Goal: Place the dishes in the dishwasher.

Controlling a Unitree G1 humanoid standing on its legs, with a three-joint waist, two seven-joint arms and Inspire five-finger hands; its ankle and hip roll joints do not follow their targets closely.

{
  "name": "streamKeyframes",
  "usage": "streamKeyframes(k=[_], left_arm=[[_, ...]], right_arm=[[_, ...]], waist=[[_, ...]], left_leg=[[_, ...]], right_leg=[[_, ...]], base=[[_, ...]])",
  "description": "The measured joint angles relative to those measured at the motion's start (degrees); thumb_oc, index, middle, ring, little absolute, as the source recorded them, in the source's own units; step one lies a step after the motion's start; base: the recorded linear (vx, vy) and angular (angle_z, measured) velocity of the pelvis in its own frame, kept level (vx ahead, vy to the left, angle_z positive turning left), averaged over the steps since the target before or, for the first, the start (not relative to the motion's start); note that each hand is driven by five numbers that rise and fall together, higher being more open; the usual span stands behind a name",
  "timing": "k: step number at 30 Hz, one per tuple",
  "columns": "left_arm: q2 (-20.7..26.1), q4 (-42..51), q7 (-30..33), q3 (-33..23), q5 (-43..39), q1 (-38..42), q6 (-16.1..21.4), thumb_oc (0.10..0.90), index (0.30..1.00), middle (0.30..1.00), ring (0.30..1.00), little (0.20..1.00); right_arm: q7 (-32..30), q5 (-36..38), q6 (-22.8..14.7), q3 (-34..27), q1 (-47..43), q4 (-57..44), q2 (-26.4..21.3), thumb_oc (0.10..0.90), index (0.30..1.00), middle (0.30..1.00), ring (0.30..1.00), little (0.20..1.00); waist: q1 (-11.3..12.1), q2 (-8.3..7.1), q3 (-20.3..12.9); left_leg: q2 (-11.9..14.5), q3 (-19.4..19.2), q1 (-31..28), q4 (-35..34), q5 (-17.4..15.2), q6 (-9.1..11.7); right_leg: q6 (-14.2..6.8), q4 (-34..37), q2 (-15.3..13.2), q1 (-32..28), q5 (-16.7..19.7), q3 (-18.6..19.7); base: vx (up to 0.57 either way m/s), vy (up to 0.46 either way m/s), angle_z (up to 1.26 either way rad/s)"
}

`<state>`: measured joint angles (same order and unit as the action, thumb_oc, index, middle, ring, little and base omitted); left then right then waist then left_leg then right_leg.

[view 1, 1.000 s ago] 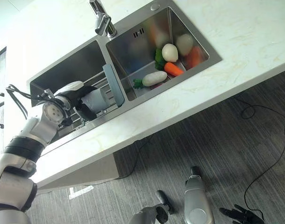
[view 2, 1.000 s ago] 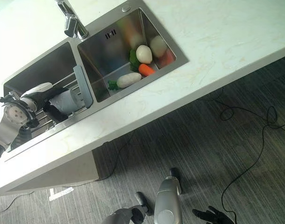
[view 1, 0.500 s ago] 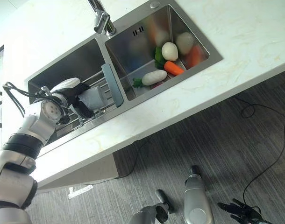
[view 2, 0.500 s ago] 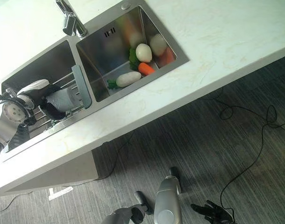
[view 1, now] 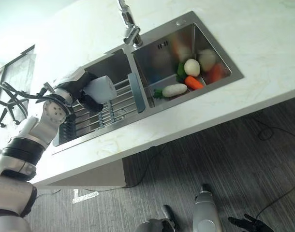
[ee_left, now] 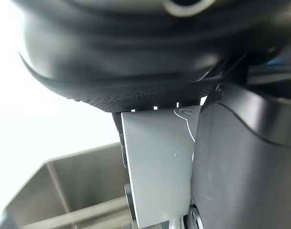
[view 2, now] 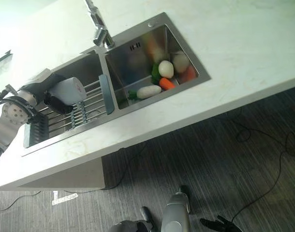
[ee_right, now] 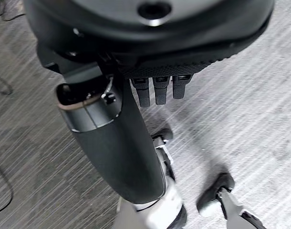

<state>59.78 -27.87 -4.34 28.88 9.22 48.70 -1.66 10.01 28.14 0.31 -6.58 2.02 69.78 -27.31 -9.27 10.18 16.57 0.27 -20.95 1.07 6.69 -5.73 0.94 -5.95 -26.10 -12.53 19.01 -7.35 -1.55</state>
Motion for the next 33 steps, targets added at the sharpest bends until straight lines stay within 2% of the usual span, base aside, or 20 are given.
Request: streamKeyframes(k=[3,8,10,12,13,15,17,19,20,22,24,25,26,27,28,29,30,31,32,33], left_arm=[[8.6,3.4,4.8,-0.3,-1.9,0.0,3.1,0.400,0.300,0.300,0.300,0.300],[15.1,4.0,14.3,-5.4,-4.9,0.2,5.7,0.400,0.300,0.300,0.300,0.300],[16.0,4.1,15.7,-7.4,-7.3,-0.1,7.5,0.400,0.300,0.300,0.300,0.300],[16.0,7.7,19.0,-13.0,-9.3,-3.6,10.1,0.400,0.300,0.300,0.300,0.300],[16.0,9.4,20.1,-16.1,-10.7,-6.0,10.7,0.400,0.300,0.300,0.300,0.300],[15.8,13.6,20.6,-24.8,-11.2,-15.6,10.4,0.400,0.300,0.300,0.300,0.300],[14.5,22.2,21.3,-39.0,-11.1,-36.2,10.2,0.400,0.300,0.300,0.300,0.300],[11.5,24.3,21.4,-47.4,-11.0,-50.3,9.4,0.400,0.300,0.300,0.300,0.300],[4.8,23.9,21.8,-56.0,-10.8,-62.9,9.6,0.400,0.300,0.300,0.300,0.300],[1.2,21.6,22.4,-57.1,-10.9,-66.0,8.2,0.400,0.300,0.300,0.300,0.300],[0.1,17.7,23.2,-57.3,-11.2,-66.3,7.4,0.400,0.300,0.300,0.300,0.300],[-0.7,17.4,24.0,-57.7,-11.2,-66.2,7.8,0.400,0.300,0.300,0.300,0.300],[-2.7,18.2,24.2,-58.0,-11.2,-65.0,9.1,0.400,0.300,0.300,0.300,0.300],[-3.3,19.7,24.2,-57.4,-11.2,-63.7,10.0,0.400,0.300,0.300,0.300,0.300],[-3.5,21.3,24.0,-56.9,-11.2,-62.3,11.3,0.400,0.300,0.300,0.300,0.300],[-4.1,22.3,24.0,-56.3,-11.2,-60.7,12.6,0.400,0.300,0.300,0.300,0.300],[-6.6,24.2,24.3,-54.5,-11.4,-57.0,13.2,0.400,0.300,0.300,0.300,0.300],[-8.8,26.6,25.1,-51.9,-12.4,-54.2,13.8,0.400,0.300,0.300,0.300,0.300],[-9.7,28.7,25.4,-49.0,-12.8,-53.3,16.0,0.400,0.300,0.300,0.300,0.300],[-11.9,29.1,25.4,-46.3,-12.5,-51.0,15.8,0.400,0.300,0.300,0.300,0.300]], right_arm=[[0.0,-0.2,0.0,0.0,0.2,1.1,0.5,0.800,0.900,0.900,0.900,0.900],[0.2,-1.1,0.1,0.0,0.3,4.6,3.3,0.800,0.900,0.900,0.900,0.900],[0.4,-2.4,0.6,-1.0,-0.1,5.1,3.6,0.800,0.900,0.900,0.900,0.900],[0.4,-5.2,0.9,-0.8,1.3,6.4,4.7,0.800,0.900,0.900,0.900,0.900],[0.8,-5.7,1.0,-0.9,1.4,6.5,4.9,0.800,0.900,0.900,0.900,0.900],[1.4,-6.6,1.2,-0.8,1.3,6.3,5.0,0.800,0.900,0.900,0.900,0.900],[2.1,-8.0,1.4,0.5,3.0,4.6,5.3,0.800,0.900,0.900,0.900,0.900],[2.3,-9.4,1.4,1.3,3.3,4.2,5.2,0.800,0.900,0.900,0.900,0.900],[2.1,-11.5,2.2,3.9,2.9,1.6,4.2,0.800,0.900,0.900,0.900,0.900],[2.0,-12.4,2.9,4.4,4.5,1.4,4.2,0.800,0.900,0.900,0.900,0.900],[1.7,-12.4,3.5,6.0,5.0,1.1,4.9,0.800,0.900,0.900,0.900,0.900],[0.9,-12.6,4.1,7.0,5.0,0.0,4.7,0.800,0.900,0.900,0.900,0.900],[0.2,-12.7,5.0,7.5,5.6,-0.4,4.5,0.800,0.900,0.900,0.900,0.900],[-0.3,-12.3,5.6,6.4,7.2,-1.5,5.5,0.800,0.900,0.900,0.900,0.900],[-0.5,-11.9,5.8,5.8,8.8,-2.1,6.7,0.800,0.900,0.900,0.900,0.900],[-0.8,-11.5,5.7,5.7,9.4,-2.0,7.0,0.800,0.900,0.900,0.900,0.900],[-1.4,-10.9,5.8,5.2,11.2,-2.8,7.0,0.800,0.900,0.900,0.900,0.900],[-1.7,-9.8,5.8,4.9,12.1,-4.4,6.9,0.800,0.900,0.900,0.900,0.900],[-2.4,-10.0,5.7,3.3,9.9,-4.3,5.4,0.800,0.900,0.900,0.900,0.900],[-2.3,-9.4,6.0,3.3,9.0,-5.0,5.4,0.800,0.900,0.900,0.900,0.900]], waist=[[1.1,-0.05,-2.0],[4.7,-1.12,-6.3],[6.1,-1.84,-6.9],[7.2,-3.46,-8.6],[9.4,-4.36,-9.2],[10.3,-5.31,-10.0],[13.0,-5.85,-10.4],[15.3,-6.09,-10.6],[16.9,-5.72,-10.8],[18.8,-5.77,-10.8],[20.5,-6.43,-10.8],[22.3,-6.76,-10.9],[21.9,-7.17,-10.9],[20.9,-7.91,-11.1],[18.8,-8.54,-10.6],[17.9,-8.22,-10.5],[16.6,-8.24,-10.0],[15.3,-6.81,-10.1],[15.3,-7.03,-8.9],[15.4,-7.21,-8.2]], left_leg=[[0.0,1.7,-0.2,0.0,0.1,-0.1],[0.6,3.9,-0.1,0.3,0.1,0.0],[0.8,4.6,0.3,0.5,0.0,0.1],[1.5,7.3,0.9,1.6,0.0,0.5],[2.1,7.8,1.5,2.0,-0.1,0.9],[2.7,10.2,2.2,2.7,-0.3,1.5],[3.2,12.9,2.2,2.9,0.0,2.2],[3.3,14.5,2.7,3.3,0.2,2.5],[3.3,16.1,3.8,3.0,0.8,3.0],[3.2,18.4,4.6,2.6,1.9,3.0],[3.1,20.7,6.5,1.9,3.4,2.5],[3.1,20.0,7.0,1.0,4.0,1.2],[4.1,16.3,7.4,-1.1,3.7,-0.8],[5.9,10.2,7.4,-3.4,3.6,-0.5],[8.0,4.0,9.0,-1.1,3.5,-0.2],[11.0,-1.1,10.8,4.4,3.1,0.6],[15.3,-9.7,11.3,10.5,2.3,0.8],[16.9,-12.8,10.5,13.6,2.2,1.5],[14.9,-10.8,8.0,11.9,2.8,2.4],[12.5,-9.4,8.3,11.9,1.7,1.6]], right_leg=[[0.0,1.0,-0.4,-1.8,0.0,-1.9],[0.0,2.3,-0.4,-3.8,0.0,-4.1],[0.1,2.3,-0.4,-4.4,-0.2,-5.0],[0.7,2.3,-0.5,-5.6,-1.2,-7.5],[1.1,1.9,0.0,-5.8,-1.6,-8.0],[1.4,1.7,0.1,-7.0,-2.4,-10.3],[2.3,1.1,0.1,-8.2,-3.7,-12.8],[2.7,0.1,-0.1,-7.9,-4.9,-13.2],[2.9,-0.6,-0.3,-8.4,-5.7,-15.4],[3.3,-0.8,-1.0,-9.1,-6.1,-17.5],[3.5,-0.7,-1.8,-9.9,-7.0,-20.0],[3.5,-1.2,-2.4,-10.0,-7.1,-21.2],[3.4,-0.6,-3.5,-10.9,-6.9,-24.2],[2.6,1.2,-5.1,-13.1,-6.4,-30.1],[2.7,1.9,-6.8,-15.1,-6.2,-35.7],[2.6,2.2,-7.0,-16.8,-6.1,-39.3],[2.0,2.9,-7.6,-20.7,-5.9,-45.0],[1.4,3.0,-8.6,-22.0,-6.4,-44.8],[-1.5,1.3,-10.5,-19.9,-7.5,-37.5],[-1.5,2.3,-10.4,-19.4,-7.1,-33.5]], base=[[0.02,0.015,0.25],[0.00,-0.035,0.22],[0.02,-0.079,0.22],[0.04,-0.106,0.53],[0.07,-0.139,0.42],[0.04,-0.113,0.48],[-0.02,-0.083,0.66],[-0.04,-0.063,0.58],[-0.11,-0.011,0.63],[-0.11,0.028,0.91],[-0.12,0.050,1.22],[-0.02,0.035,1.25],[-0.02,0.063,1.72],[-0.07,0.145,2.46],[-0.16,0.235,2.56],[-0.11,0.222,2.60],[-0.05,0.206,2.56],[0.09,0.434,2.34],[0.13,0.504,1.57],[0.18,0.521,0.92]])
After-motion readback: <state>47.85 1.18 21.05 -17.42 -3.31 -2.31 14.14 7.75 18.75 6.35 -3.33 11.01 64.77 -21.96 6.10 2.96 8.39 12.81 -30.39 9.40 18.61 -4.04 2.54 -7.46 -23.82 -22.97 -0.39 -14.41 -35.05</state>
